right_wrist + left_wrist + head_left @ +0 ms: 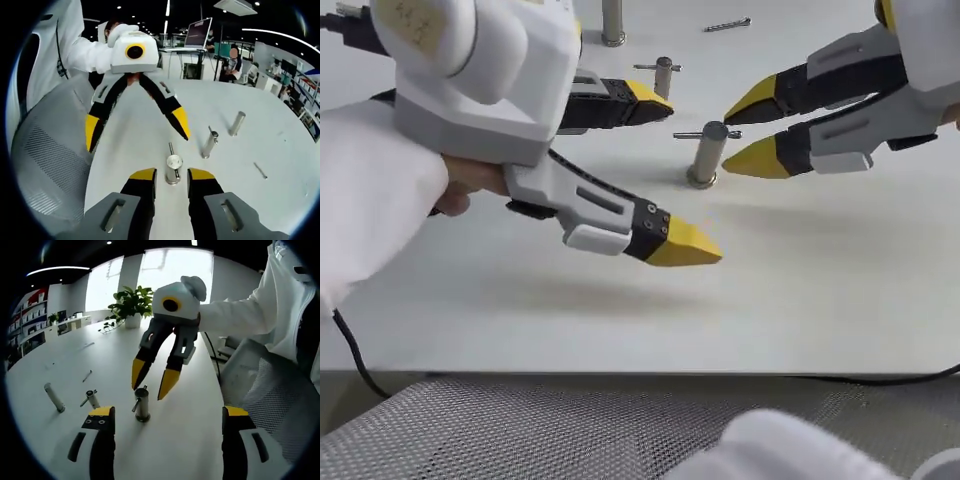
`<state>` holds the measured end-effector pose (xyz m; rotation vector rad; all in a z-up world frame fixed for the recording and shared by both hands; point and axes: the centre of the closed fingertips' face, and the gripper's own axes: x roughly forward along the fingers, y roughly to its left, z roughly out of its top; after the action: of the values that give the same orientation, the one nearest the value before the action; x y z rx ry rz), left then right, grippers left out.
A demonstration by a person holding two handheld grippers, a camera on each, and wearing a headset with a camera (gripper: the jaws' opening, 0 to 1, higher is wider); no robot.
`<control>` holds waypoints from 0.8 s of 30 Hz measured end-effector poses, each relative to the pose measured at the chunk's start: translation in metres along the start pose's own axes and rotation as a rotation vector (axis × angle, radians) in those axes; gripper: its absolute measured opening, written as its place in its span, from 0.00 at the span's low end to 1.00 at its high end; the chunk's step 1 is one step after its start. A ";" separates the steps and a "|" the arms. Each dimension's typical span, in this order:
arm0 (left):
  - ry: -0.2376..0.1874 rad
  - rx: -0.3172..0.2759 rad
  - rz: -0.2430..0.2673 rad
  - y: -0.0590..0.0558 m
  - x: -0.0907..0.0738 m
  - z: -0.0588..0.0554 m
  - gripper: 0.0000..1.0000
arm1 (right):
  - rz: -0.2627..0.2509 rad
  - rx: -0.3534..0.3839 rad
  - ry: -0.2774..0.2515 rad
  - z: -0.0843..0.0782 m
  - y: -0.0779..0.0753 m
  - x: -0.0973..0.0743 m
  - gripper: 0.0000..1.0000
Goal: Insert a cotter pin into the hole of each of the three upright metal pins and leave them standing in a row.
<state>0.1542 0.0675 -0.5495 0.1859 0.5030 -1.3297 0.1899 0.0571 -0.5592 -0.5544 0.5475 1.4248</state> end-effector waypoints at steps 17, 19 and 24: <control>0.016 -0.034 -0.006 -0.021 -0.018 -0.022 0.99 | -0.013 0.012 0.042 0.005 0.000 0.014 0.15; 0.017 -0.029 -0.003 -0.024 -0.019 -0.022 0.99 | -0.023 0.007 0.059 0.002 -0.003 0.016 0.15; 0.024 -0.031 0.007 -0.024 -0.024 -0.028 0.99 | -0.006 0.026 0.063 0.002 0.001 0.020 0.12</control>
<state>0.1210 0.0945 -0.5596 0.1781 0.5424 -1.3140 0.1900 0.0734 -0.5707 -0.5818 0.6132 1.3960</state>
